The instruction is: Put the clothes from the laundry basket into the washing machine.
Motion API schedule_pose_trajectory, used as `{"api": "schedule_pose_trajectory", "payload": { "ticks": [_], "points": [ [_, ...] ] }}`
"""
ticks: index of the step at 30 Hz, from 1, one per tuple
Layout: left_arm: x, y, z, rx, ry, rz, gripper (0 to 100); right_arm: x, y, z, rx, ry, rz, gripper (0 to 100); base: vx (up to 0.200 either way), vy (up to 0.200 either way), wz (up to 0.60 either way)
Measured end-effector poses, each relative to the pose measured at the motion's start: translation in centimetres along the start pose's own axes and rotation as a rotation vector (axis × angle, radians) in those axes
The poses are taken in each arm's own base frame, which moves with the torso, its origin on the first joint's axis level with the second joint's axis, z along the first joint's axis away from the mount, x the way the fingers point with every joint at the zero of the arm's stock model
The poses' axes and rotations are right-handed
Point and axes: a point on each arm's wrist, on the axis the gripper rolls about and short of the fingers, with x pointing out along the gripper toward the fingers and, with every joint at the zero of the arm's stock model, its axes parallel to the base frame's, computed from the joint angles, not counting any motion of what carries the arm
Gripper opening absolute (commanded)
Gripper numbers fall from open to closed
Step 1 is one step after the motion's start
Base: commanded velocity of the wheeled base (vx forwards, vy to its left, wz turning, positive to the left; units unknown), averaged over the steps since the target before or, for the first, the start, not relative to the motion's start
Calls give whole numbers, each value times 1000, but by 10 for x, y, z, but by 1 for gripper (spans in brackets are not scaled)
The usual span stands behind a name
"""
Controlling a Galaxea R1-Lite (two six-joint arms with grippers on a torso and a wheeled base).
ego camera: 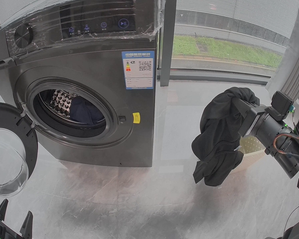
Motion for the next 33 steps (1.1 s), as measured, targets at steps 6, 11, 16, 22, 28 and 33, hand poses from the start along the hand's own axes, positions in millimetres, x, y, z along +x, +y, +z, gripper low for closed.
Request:
{"api": "schedule_pose_trajectory", "payload": {
  "ticks": [6,11,16,22,28,33],
  "points": [
    [0,0,0,0,0,1,100,0,0,0,0,0,4,0,0,0,0],
    [0,0,0,-1,0,1,100,0,0,0,1,1,3,0,-80,0,0],
    [0,0,0,-1,0,1,100,-1,0,-1,1,4,3,0,-200,0,0],
    [0,0,0,-1,0,1,100,-1,0,-3,1,13,6,0,-67,0,0],
    [0,0,0,-1,0,1,100,-1,0,-7,-3,25,7,0,0,33,0],
    [0,0,0,-1,0,1,100,-1,-1,-8,-4,30,6,0,0,200,0]
  ]
}}
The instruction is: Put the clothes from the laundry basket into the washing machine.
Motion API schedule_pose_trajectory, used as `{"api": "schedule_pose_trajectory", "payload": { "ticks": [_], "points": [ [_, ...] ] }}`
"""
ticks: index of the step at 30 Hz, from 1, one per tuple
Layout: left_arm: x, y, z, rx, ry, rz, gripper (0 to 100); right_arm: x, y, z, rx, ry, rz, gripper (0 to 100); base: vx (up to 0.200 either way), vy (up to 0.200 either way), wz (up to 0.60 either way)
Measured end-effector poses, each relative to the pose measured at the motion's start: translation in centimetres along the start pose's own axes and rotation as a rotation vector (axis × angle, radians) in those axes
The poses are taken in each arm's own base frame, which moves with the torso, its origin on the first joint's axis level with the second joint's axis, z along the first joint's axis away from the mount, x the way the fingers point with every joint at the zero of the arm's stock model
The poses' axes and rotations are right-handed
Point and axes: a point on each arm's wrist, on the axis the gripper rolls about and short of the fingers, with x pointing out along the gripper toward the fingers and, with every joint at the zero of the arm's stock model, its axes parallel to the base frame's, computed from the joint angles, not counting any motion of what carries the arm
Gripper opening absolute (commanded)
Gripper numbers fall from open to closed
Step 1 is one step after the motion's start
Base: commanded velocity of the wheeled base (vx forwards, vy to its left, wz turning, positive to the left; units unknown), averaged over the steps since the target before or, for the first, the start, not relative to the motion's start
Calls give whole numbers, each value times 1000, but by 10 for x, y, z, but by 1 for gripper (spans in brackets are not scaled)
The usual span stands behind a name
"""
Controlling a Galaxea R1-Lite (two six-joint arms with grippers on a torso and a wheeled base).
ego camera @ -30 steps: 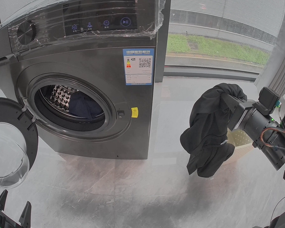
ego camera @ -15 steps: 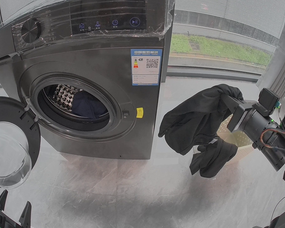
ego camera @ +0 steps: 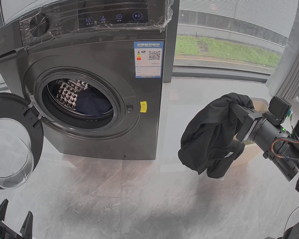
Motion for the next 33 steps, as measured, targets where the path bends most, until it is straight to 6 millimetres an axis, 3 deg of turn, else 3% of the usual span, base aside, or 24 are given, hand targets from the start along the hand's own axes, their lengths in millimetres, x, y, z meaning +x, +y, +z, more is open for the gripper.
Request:
{"api": "schedule_pose_trajectory", "payload": {
  "ticks": [18,33],
  "points": [
    [0,0,0,0,-1,0,100,0,0,-2,-3,8,0,0,0,200,0],
    [0,0,0,0,0,0,100,0,0,-2,0,8,1,0,0,0,0]
  ]
}}
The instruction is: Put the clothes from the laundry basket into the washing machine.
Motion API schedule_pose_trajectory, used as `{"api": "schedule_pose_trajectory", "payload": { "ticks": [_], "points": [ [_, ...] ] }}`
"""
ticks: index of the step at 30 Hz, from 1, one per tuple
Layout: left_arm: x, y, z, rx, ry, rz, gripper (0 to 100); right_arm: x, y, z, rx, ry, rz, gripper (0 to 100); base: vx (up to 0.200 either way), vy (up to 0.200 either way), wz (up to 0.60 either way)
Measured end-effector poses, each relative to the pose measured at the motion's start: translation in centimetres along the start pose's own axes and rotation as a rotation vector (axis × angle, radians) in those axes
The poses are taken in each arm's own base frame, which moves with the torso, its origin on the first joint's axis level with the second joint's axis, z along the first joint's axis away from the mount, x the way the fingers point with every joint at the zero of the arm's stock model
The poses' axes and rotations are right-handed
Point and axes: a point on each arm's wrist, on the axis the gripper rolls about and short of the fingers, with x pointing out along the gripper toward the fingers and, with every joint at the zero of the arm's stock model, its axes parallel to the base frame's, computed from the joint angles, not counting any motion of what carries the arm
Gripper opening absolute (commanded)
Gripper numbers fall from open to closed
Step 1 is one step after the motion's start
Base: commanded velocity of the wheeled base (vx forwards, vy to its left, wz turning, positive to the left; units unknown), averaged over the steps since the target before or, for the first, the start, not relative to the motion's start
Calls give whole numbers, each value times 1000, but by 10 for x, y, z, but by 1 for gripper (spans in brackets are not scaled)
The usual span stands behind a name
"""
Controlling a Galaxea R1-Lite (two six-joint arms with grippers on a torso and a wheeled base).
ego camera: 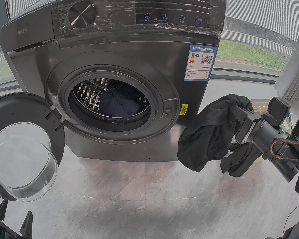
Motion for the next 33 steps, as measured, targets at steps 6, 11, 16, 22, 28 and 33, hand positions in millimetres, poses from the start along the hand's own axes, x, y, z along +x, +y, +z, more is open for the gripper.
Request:
{"api": "schedule_pose_trajectory", "payload": {
  "ticks": [6,11,16,22,28,33],
  "points": [
    [0,0,0,0,0,0,100,0,0,0,-1,2,1,0,0,0,0],
    [0,0,0,0,1,0,100,0,0,-1,-1,5,-1,0,0,200,0],
    [0,0,0,0,1,0,100,1,0,-2,-1,7,-2,0,0,200,0],
    [0,0,0,0,0,0,100,1,0,-2,-1,8,1,0,0,200,0],
    [0,0,0,0,1,0,100,1,0,-2,-1,8,1,0,0,67,0],
    [0,0,0,0,0,0,100,1,0,-2,-1,7,1,0,0,0,0]
  ]
}}
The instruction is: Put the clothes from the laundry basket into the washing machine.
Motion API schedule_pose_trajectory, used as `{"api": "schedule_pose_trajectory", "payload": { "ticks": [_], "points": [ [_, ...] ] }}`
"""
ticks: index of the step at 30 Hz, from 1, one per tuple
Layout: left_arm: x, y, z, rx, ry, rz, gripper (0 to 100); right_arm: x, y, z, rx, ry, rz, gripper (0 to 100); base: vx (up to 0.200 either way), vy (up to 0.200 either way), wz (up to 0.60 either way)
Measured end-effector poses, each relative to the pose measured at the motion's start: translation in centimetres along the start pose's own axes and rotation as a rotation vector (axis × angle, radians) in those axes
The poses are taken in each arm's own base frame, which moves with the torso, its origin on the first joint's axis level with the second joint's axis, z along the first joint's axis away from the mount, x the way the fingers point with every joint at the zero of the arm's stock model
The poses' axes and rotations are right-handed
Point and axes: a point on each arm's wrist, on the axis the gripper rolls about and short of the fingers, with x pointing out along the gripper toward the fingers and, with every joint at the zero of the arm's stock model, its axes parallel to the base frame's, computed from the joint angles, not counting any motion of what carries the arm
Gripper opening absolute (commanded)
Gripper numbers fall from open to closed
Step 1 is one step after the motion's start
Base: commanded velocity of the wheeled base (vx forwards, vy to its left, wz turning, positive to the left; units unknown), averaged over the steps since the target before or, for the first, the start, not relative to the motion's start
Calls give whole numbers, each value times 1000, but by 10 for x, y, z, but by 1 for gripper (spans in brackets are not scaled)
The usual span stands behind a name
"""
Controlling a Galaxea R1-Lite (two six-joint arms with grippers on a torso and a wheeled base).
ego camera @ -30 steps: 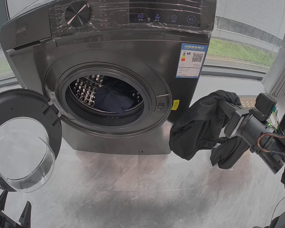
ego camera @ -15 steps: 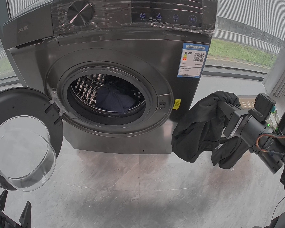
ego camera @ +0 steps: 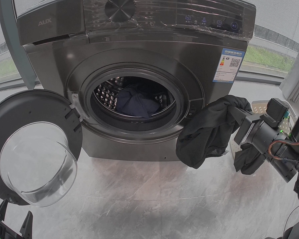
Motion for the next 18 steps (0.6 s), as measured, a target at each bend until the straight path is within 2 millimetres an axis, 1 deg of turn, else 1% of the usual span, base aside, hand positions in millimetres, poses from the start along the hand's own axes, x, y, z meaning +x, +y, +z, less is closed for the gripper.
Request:
{"api": "schedule_pose_trajectory", "payload": {
  "ticks": [18],
  "points": [
    [0,0,0,0,0,0,100,0,0,0,-1,2,-1,0,0,0,0]
  ]
}}
